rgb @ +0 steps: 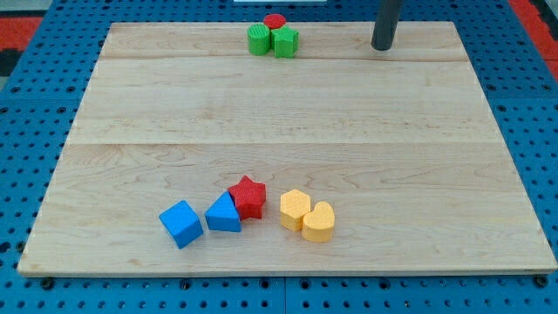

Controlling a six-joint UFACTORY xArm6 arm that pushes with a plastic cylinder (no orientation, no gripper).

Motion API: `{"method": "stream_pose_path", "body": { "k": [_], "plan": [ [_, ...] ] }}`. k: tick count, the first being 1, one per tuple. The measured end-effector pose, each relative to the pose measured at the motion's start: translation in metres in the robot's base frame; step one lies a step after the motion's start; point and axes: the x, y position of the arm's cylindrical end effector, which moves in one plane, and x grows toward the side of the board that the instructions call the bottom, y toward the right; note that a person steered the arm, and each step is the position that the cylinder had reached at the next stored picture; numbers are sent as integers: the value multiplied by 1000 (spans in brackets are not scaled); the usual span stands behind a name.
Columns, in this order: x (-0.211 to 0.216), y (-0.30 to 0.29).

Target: Point your arm to at the center

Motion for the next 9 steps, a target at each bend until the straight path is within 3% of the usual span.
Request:
{"method": "stream_pose_path", "body": {
  "k": [2, 8, 9],
  "plan": [
    [28, 3],
    [49, 3],
    [86, -17]
  ]
}}
